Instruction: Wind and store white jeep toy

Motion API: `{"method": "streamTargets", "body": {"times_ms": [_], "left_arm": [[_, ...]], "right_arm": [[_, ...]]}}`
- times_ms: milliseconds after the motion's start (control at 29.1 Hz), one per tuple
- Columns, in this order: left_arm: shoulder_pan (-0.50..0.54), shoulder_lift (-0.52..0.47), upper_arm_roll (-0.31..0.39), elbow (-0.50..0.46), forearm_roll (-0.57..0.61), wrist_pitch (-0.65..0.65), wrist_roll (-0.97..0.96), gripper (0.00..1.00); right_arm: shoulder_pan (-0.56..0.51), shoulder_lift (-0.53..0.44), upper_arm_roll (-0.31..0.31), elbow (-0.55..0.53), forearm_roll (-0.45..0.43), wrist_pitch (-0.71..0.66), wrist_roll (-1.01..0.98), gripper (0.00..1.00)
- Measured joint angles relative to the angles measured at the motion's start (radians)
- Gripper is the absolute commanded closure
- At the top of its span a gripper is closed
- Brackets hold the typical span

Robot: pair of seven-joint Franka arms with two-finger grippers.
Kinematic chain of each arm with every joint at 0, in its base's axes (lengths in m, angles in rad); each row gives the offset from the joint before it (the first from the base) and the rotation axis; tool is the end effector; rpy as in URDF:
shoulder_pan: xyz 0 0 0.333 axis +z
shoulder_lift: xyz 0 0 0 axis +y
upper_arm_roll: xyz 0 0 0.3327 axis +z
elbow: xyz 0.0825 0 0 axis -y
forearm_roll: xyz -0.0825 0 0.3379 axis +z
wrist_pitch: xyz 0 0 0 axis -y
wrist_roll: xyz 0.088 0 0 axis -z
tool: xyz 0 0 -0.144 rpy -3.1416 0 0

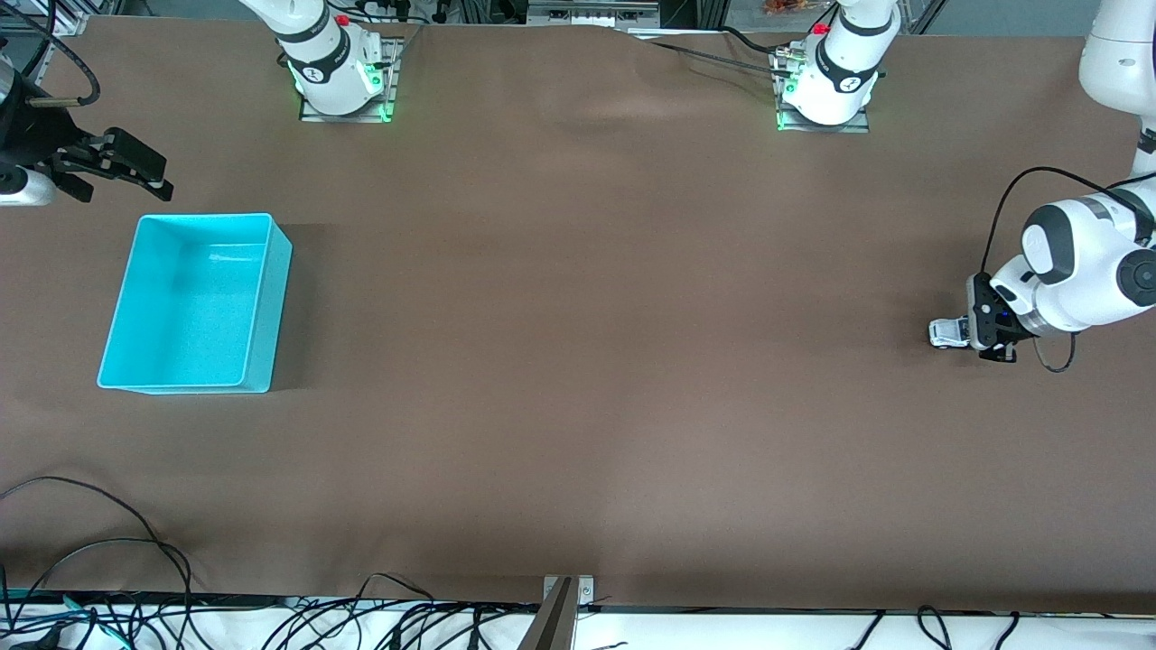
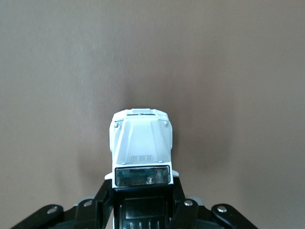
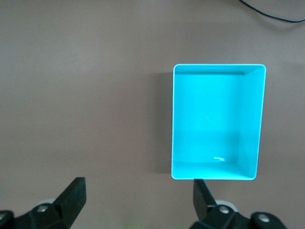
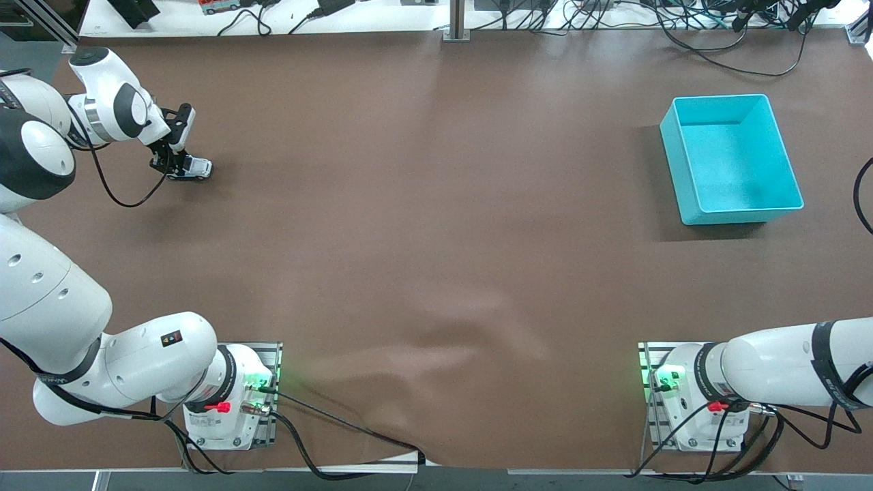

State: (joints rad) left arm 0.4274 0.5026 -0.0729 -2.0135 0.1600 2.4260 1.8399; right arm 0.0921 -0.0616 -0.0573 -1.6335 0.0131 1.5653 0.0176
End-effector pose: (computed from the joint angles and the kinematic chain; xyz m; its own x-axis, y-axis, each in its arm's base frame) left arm 0.5350 0.2036 0.2086 -0.0342 -0.9989 -0.0326 -0.9942 0.0307 0.1026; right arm 0.4866 0.0179 0.6077 0.9998 0.0174 -0.0070 0.0173 -0.9997 -0.0165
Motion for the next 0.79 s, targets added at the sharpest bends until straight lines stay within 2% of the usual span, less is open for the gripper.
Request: {"method": "streamTargets", "body": {"times_ms": [790], "left_arm": [[0.059, 0.025, 0.001, 0.041, 0.019, 0.002, 0.051, 1.0]], "right_arm": [[0.001, 0.0, 0.001, 0.0, 0.0, 0.001, 0.0, 0.0]]}}
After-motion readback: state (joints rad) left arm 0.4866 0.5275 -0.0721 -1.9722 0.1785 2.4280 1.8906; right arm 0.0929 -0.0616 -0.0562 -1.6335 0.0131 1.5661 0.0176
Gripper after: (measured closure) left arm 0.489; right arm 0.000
